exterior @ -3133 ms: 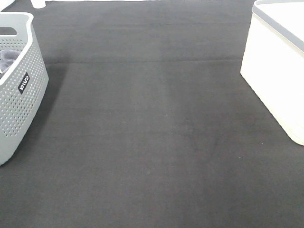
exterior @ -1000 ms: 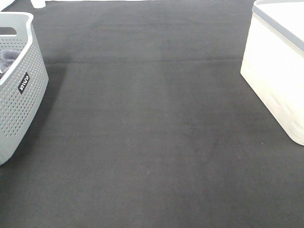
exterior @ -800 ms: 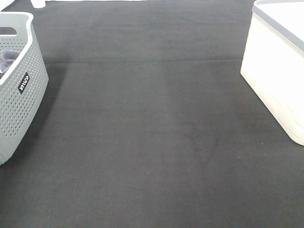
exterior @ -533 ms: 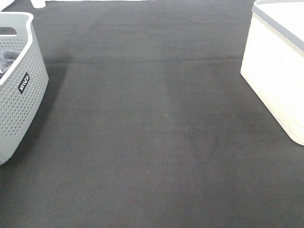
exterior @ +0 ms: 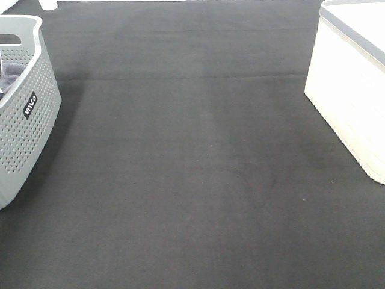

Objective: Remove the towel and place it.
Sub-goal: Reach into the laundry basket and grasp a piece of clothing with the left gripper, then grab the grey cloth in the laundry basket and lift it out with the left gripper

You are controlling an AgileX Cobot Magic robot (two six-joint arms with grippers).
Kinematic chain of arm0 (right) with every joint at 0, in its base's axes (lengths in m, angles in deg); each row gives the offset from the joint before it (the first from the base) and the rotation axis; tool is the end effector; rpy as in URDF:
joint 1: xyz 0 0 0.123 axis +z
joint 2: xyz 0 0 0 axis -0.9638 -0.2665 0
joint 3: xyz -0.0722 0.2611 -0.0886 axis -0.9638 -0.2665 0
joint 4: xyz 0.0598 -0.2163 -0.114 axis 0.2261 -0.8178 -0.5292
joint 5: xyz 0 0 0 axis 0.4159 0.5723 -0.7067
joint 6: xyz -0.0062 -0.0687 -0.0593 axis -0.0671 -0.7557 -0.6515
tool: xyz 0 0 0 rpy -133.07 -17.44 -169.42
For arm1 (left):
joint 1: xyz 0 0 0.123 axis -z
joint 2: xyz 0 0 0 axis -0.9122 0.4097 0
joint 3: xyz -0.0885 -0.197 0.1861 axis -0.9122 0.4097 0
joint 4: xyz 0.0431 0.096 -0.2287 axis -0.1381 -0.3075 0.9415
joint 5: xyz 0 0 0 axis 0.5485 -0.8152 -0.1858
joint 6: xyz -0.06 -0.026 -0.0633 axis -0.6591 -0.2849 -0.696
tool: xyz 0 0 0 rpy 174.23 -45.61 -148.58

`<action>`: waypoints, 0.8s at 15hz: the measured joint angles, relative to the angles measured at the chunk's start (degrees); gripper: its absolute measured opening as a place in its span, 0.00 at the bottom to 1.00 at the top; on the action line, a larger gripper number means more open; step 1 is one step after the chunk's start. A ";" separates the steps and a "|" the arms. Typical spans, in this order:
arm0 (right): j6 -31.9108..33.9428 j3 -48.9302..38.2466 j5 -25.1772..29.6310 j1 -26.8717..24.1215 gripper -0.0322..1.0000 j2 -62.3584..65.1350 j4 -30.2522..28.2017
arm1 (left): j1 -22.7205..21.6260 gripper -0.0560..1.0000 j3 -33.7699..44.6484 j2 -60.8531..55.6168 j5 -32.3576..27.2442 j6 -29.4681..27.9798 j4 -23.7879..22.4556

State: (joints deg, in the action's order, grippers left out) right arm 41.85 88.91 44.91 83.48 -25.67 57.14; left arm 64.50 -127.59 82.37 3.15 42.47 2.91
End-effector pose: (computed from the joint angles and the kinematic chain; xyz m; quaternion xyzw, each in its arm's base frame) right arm -0.0030 0.0006 0.2609 -0.0894 0.8711 0.0325 0.4819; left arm 0.4061 0.0487 0.1947 -0.5242 -0.8176 -0.2319 0.0545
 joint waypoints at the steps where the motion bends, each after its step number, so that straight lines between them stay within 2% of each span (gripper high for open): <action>1: 0.00 0.00 0.00 0.00 0.67 0.00 0.00 | 0.00 0.48 0.00 0.00 0.00 0.06 0.00; 3: 0.00 0.00 0.00 0.00 0.67 0.00 0.00 | 0.00 0.23 0.00 0.00 0.00 -0.57 -0.11; 4: 0.00 0.00 0.00 0.00 0.67 0.00 0.00 | 0.00 0.18 0.00 0.00 0.06 -1.38 -0.11; 8: 0.00 0.00 0.00 0.00 0.67 0.00 0.00 | 0.00 0.15 0.00 0.00 -0.06 -2.18 -0.34; 9: 0.00 0.00 0.00 0.00 0.67 0.00 0.00 | 0.00 0.15 0.00 0.00 -1.66 -0.34 -0.40; 12: 0.00 0.00 0.00 0.00 0.67 0.00 0.00 | 0.00 0.05 0.00 0.00 -6.25 3.95 0.63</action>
State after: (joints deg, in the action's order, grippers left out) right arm 41.85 88.91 44.91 83.48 -25.67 57.14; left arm 64.50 -127.59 82.37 -3.09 46.43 3.54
